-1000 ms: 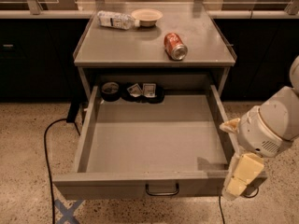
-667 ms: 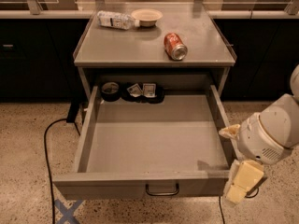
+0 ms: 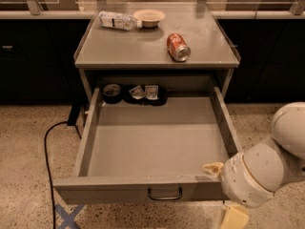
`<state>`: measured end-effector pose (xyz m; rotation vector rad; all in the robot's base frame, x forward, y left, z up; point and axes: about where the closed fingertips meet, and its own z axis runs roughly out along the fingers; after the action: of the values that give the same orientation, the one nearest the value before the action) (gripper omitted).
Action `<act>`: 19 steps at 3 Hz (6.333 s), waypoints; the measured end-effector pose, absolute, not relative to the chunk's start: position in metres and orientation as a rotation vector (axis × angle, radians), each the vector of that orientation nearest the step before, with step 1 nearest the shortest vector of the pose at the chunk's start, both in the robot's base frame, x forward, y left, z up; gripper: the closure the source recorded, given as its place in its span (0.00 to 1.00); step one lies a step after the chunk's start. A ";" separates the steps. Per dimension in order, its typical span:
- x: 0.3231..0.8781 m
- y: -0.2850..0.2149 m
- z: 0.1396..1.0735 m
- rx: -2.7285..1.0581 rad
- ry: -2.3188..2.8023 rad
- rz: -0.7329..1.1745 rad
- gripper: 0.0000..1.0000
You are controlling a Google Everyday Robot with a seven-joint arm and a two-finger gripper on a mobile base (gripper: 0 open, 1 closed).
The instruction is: Close top drawer
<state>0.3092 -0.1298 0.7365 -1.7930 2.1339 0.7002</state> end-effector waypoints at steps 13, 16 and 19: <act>0.483 -0.087 0.643 -1.699 2.049 0.751 0.00; 0.537 -0.103 0.667 -1.629 2.045 0.679 0.00; 0.611 -0.111 0.663 -1.532 2.068 0.679 0.00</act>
Offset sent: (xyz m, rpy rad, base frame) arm -0.0263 0.0244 -0.0209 0.0706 0.0697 0.0568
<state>0.6115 -0.1109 0.6633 -1.5321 2.0684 0.6785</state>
